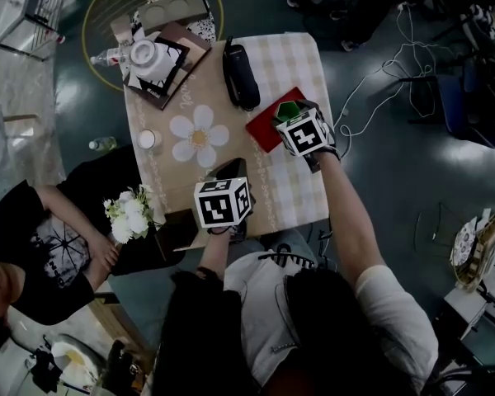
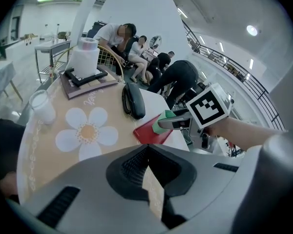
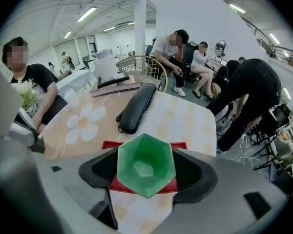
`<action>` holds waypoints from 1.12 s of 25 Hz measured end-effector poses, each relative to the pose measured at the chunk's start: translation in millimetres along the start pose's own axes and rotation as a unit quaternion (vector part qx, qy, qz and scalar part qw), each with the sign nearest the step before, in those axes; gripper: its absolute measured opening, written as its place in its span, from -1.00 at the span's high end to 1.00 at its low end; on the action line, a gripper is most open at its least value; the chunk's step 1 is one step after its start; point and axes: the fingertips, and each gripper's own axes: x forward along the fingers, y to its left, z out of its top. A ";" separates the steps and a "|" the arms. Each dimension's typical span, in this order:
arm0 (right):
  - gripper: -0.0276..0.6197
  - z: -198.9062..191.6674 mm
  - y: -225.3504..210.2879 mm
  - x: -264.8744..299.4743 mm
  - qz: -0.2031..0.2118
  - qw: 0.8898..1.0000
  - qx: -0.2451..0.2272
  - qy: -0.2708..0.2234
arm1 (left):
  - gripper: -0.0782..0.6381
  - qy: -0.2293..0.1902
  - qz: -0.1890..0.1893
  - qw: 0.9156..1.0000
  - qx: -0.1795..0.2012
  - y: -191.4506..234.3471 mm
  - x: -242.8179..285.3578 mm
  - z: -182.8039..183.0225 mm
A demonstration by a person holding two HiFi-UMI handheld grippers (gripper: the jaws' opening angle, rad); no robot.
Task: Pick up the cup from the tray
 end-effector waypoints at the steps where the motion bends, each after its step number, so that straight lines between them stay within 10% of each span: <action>1: -0.13 -1.0 1.0 1.2 0.003 1.000 0.000 0.003 | 0.76 0.003 0.000 1.000 0.000 0.4 1.1 -1.1; 28: -0.08 -104.6 -4.6 -66.8 -0.020 0.997 0.076 0.007 | 0.76 0.024 -0.031 0.997 0.060 -54.9 19.2 -19.6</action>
